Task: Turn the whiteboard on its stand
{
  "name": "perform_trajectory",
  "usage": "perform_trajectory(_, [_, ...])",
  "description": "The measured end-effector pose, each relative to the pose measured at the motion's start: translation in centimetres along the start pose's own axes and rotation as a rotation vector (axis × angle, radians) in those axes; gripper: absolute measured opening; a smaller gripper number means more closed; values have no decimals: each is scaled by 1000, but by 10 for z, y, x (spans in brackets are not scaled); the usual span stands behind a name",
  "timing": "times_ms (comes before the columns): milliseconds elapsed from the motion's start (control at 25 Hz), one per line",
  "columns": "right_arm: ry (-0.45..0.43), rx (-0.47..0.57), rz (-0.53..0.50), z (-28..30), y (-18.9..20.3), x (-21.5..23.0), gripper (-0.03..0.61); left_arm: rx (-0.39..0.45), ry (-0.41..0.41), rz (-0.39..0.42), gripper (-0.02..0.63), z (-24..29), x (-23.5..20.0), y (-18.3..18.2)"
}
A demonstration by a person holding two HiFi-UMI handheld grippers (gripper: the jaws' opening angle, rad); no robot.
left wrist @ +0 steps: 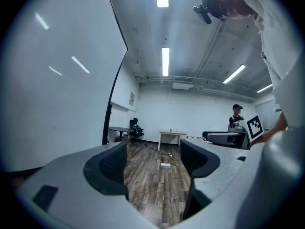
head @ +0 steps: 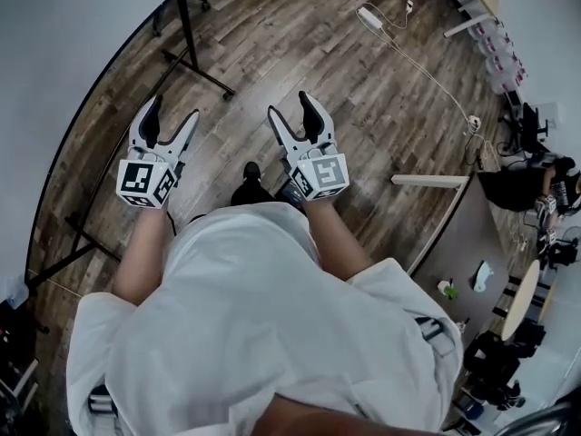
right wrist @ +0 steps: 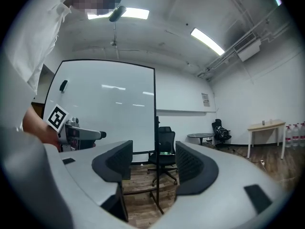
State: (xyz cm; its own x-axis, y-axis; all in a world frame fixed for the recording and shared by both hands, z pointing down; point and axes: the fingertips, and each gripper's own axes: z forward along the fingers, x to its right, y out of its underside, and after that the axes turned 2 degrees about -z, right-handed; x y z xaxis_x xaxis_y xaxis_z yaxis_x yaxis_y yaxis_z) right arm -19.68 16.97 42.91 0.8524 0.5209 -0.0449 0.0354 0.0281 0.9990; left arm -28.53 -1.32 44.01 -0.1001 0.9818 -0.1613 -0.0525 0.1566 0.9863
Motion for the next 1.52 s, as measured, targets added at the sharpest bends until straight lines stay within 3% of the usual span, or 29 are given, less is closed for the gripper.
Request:
perform_trajectory(280, [-88,-5,9,62,-2,84,272,15,-100,1,356,83,-19,-15])
perform_trajectory(600, [-157,-20,47,117,18,141,272,18,-199,-19,356,140,-46,-10])
perform_trajectory(1000, [-284,-61,55,224,45,163,272,9,-268,-61,356,203,-110,16])
perform_trajectory(1280, [-375,-89,53,329,35,173,272,46,-337,-48,356,237,-169,-4])
perform_trajectory(1520, [-516,-78,1,416,19,149,272,49,-400,-12,356,248,-212,-18])
